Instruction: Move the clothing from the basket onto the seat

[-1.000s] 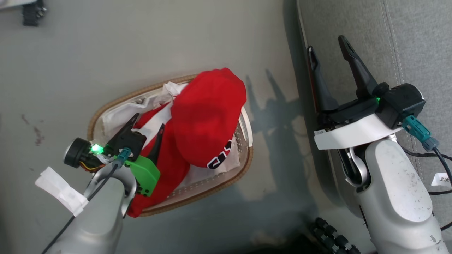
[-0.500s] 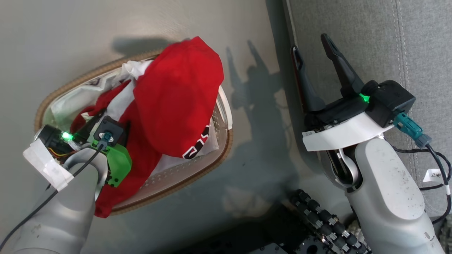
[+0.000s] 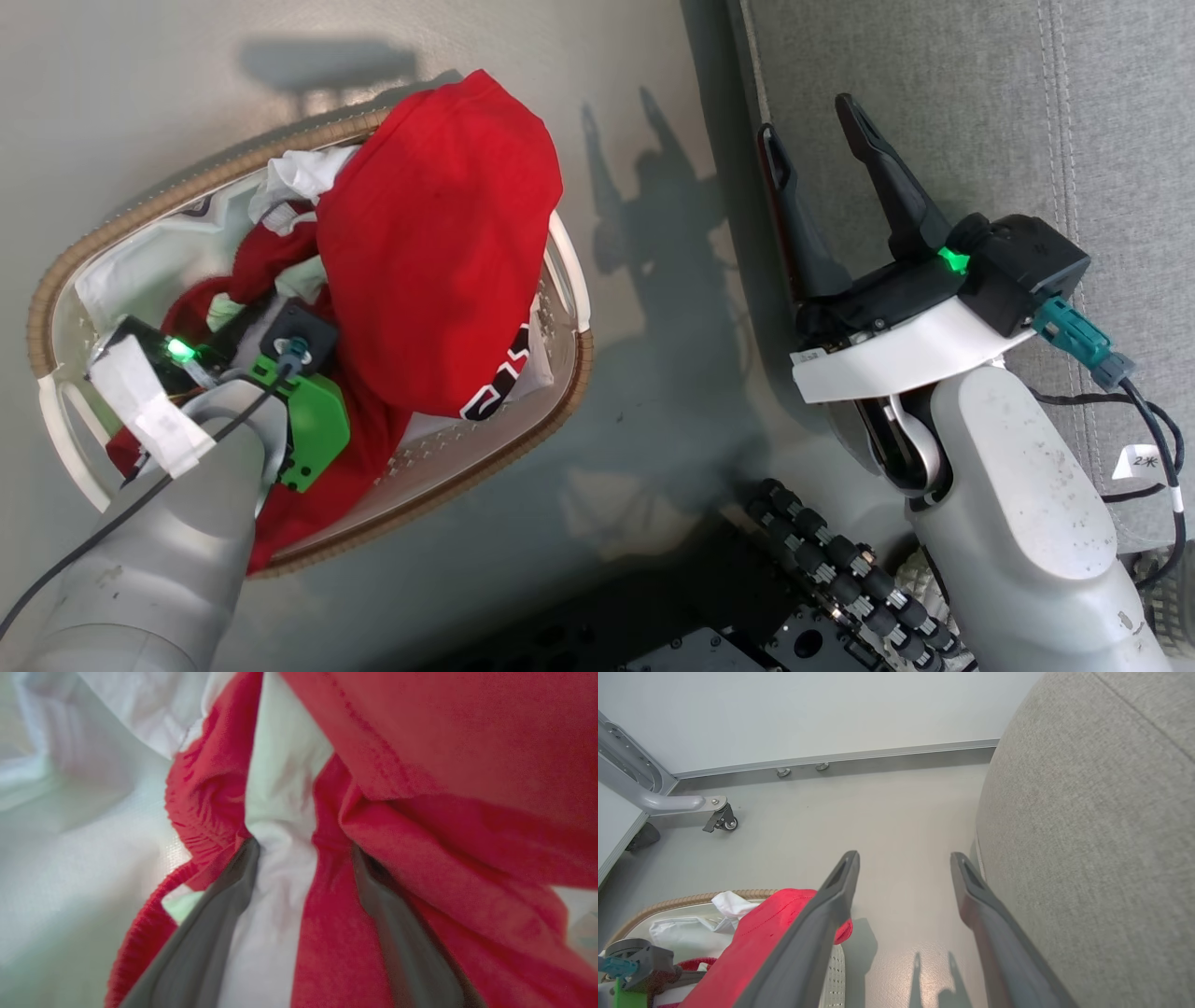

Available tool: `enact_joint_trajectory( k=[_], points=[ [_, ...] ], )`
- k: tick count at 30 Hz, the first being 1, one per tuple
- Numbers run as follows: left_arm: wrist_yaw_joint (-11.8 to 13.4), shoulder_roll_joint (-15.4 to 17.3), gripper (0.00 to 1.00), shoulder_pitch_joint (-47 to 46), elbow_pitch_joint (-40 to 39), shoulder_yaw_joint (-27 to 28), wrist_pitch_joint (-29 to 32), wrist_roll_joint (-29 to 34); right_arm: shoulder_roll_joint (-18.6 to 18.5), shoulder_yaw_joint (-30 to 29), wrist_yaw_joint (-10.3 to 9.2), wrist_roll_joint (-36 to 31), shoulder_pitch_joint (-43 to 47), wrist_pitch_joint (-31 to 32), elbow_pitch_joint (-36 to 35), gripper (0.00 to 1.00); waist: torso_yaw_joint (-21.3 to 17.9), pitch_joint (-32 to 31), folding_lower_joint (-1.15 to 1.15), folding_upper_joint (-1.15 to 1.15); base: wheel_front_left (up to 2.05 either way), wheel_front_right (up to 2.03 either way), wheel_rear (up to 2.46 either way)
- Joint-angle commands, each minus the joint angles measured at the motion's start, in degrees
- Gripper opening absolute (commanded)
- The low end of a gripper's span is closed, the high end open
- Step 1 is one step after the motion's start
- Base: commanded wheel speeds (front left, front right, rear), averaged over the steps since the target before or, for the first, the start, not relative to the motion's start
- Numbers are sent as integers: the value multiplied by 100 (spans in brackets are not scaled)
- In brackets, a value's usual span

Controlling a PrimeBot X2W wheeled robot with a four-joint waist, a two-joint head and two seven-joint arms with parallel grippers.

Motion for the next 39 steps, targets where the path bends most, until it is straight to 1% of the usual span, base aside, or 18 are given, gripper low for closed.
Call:
enact_joint_trajectory(
  k=[1, 2, 6, 8, 12, 17, 27, 34, 39],
  points=[
    [-41, -25, 8, 34, 45, -99, 15, 42, -10, 9, -4, 19, -53, -26, 19, 100, 10, -54, -1, 0, 0, 0, 0],
    [-46, -16, 0, 41, 49, -122, -3, 21, -10, 10, -4, 11, -50, -26, 26, 100, 14, -83, -1, 0, 0, 0, 0],
    [-61, -98, 0, 110, 91, -154, -33, -162, -10, -23, -4, -60, -51, -26, 74, 100, 44, -292, -1, 0, 0, 0, 0],
    [-67, -194, 0, 202, 101, -177, -62, -269, -11, -41, -4, -88, -25, -25, 99, 100, 64, -453, -1, 0, 0, 0, 0],
    [-70, -346, 0, 405, 82, -246, -90, -487, -12, -100, -4, -175, 81, -26, 158, 100, 144, -849, -1, 0, 0, 0, 0],
    [-67, -558, 0, 760, -106, -435, -114, -734, -14, -234, -4, -327, 240, -25, 268, 100, 354, -1407, -1, 0, 0, 0, 0],
    [-67, -649, 0, 1483, -840, -519, -107, -1333, -17, -423, -4, -518, 653, -25, 484, 100, 729, -2522, -1, 0, 0, 0, 0],
    [-67, -736, 0, 1937, -1360, -319, -108, -1558, -17, -553, -4, -621, 1015, -25, 613, 100, 1010, -3185, -1, 0, 0, 0, 0],
    [-47, -730, 0, 2209, -1833, -109, -107, -1587, -16, -567, -4, -666, 1257, -26, 675, 100, 1188, -3560, -1, 0, 0, 0, 0]
  ],
)
